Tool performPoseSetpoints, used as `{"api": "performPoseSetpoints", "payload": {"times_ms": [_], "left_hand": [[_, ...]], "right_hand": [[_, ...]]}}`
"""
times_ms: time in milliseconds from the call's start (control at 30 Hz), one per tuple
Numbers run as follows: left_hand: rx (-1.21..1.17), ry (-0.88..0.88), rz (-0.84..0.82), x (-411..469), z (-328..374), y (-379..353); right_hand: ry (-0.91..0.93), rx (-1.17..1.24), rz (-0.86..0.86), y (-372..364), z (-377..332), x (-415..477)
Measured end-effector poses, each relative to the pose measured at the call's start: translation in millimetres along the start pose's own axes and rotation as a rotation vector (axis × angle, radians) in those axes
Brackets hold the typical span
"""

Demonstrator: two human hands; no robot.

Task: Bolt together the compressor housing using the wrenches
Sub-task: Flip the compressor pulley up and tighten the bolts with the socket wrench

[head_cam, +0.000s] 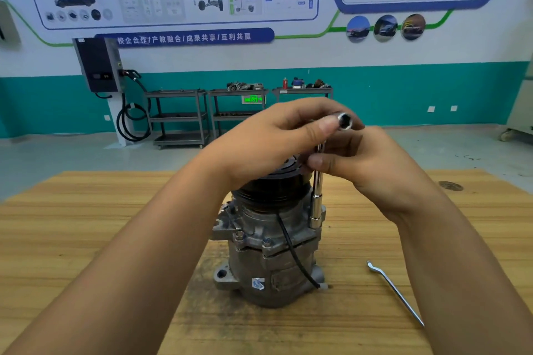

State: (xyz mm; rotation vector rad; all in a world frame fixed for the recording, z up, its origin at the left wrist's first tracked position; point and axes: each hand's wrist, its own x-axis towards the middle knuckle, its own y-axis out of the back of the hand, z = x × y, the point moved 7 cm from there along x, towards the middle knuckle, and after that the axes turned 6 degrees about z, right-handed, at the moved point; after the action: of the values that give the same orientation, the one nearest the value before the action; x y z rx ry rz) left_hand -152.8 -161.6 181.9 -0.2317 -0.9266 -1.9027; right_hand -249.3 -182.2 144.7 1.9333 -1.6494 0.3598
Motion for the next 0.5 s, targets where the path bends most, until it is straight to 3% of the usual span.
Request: {"api": "performPoseSetpoints", "payload": {"times_ms": [200, 267, 400, 500], "left_hand": [[0.027, 0.063, 0.527, -9, -12, 18], [-0.042, 0.089, 0.534, -11, -15, 16], [-0.177, 0.227, 0.567, -11, -31, 23], [-0.212, 0.304, 0.558, -5, -37, 25]], "right_hand": [[0.019, -0.064, 0.148, -3, -2, 3], [0.042, -0.056, 0.138, -5, -5, 2], [0.007, 0.017, -0.047, -5, -8, -1], [0.001, 0.048, -0.066, -5, -6, -1]]}}
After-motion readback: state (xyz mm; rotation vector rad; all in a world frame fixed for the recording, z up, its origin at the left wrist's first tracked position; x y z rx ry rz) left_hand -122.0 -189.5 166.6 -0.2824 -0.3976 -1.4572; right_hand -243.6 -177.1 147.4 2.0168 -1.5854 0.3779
